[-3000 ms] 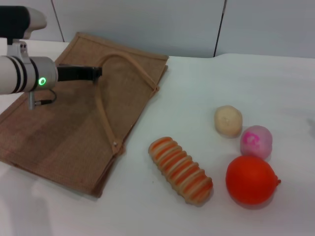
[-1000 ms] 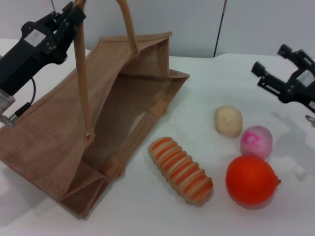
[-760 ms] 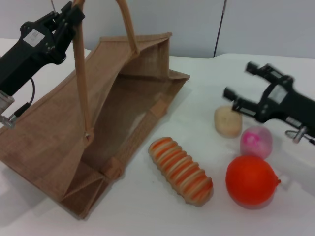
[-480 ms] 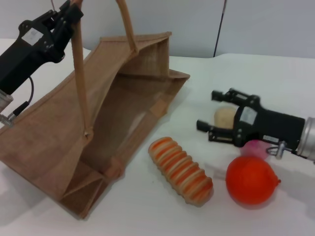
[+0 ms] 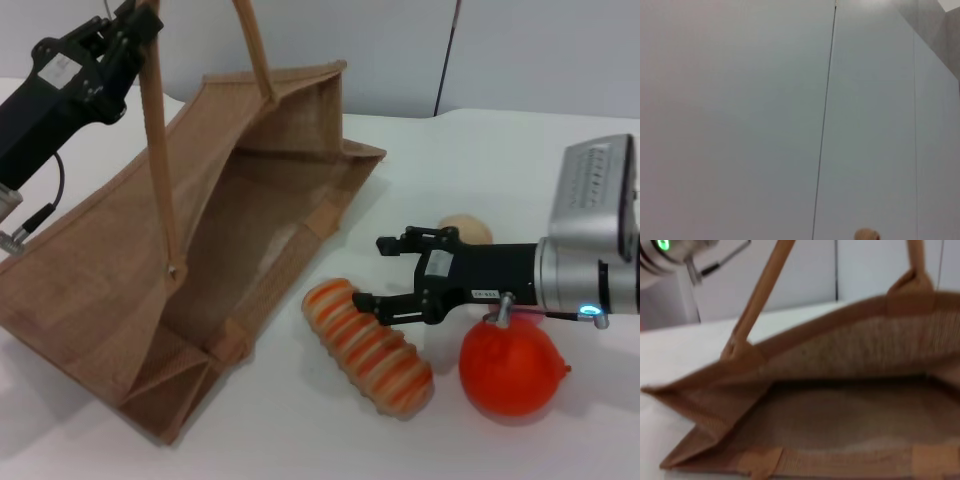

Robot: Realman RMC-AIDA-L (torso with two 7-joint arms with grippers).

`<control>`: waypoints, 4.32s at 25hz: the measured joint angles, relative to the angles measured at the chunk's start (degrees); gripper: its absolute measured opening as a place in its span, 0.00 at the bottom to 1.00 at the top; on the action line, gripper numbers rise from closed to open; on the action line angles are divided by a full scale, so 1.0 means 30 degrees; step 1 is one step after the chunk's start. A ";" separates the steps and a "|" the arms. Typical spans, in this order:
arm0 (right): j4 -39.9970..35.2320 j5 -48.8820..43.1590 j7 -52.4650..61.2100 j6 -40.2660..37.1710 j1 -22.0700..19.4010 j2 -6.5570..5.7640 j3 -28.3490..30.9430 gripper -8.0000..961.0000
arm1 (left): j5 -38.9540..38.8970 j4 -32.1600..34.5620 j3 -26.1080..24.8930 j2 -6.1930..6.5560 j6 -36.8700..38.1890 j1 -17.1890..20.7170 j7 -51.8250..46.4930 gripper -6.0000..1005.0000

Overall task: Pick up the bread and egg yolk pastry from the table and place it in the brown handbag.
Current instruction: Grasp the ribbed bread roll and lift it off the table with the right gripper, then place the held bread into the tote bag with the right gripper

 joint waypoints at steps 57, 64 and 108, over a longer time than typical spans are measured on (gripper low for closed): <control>-0.8552 -0.5646 0.9308 0.3283 -0.1504 -0.0118 -0.5600 0.55 | -0.0281 -0.0022 0.0205 0.0006 0.0021 -0.0230 -0.0064 0.12; -1.0297 -0.5648 0.9307 0.2920 -0.1484 -0.0118 -0.5085 0.49 | -0.0238 -0.0124 0.0304 -0.0008 -0.0161 -0.0687 -0.0357 0.12; -0.9450 -0.5432 1.4264 1.3068 0.2425 0.0106 -1.3134 0.62 | -0.0679 -0.1007 0.0524 -0.0046 -0.1187 -0.1862 -0.0459 0.12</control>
